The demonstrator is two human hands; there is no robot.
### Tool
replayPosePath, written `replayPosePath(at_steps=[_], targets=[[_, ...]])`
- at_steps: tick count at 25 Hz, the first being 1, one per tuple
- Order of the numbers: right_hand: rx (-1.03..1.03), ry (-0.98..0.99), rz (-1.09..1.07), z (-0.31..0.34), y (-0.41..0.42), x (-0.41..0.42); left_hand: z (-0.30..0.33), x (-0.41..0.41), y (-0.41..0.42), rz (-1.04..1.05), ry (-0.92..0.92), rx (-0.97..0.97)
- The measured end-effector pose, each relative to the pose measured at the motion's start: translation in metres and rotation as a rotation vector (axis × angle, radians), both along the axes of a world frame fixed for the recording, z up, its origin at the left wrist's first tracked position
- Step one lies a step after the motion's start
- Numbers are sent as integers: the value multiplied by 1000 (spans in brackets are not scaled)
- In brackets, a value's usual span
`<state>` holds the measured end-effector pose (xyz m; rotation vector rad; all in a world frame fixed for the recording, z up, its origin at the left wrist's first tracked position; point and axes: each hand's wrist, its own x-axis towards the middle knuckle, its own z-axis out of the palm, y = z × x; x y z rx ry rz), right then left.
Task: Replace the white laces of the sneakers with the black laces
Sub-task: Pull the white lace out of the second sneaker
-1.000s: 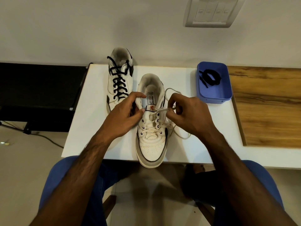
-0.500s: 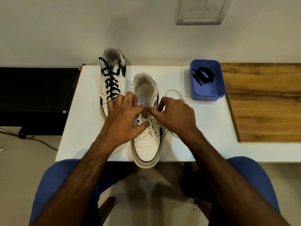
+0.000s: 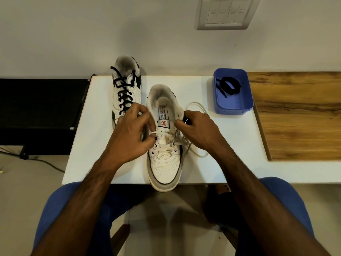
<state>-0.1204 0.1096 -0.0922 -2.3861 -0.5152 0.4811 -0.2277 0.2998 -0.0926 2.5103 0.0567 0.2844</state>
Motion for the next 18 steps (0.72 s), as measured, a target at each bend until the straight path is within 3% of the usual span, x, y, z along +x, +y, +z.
replayPosePath(at_steps=[4,6,8,11,12,14,18], targets=[[21,-5,-9,0,1,-2,-6,5,-17,-98,-57,321],[25,-1,-5,0,1,-2,-11,6,-22,-112,-87,374],[29,-3,4,-1,0,-1,-11,5,-18,-76,-90,248],[29,3,13,-2,-1,0,-1,4,-5,74,-172,-103],[29,5,13,-3,-1,0,1,3,0,127,-196,-120],[31,3,14,-2,-1,0,3,1,0,171,-165,27],[35,-6,13,-2,1,-1,-3,2,-20,-27,-74,345]])
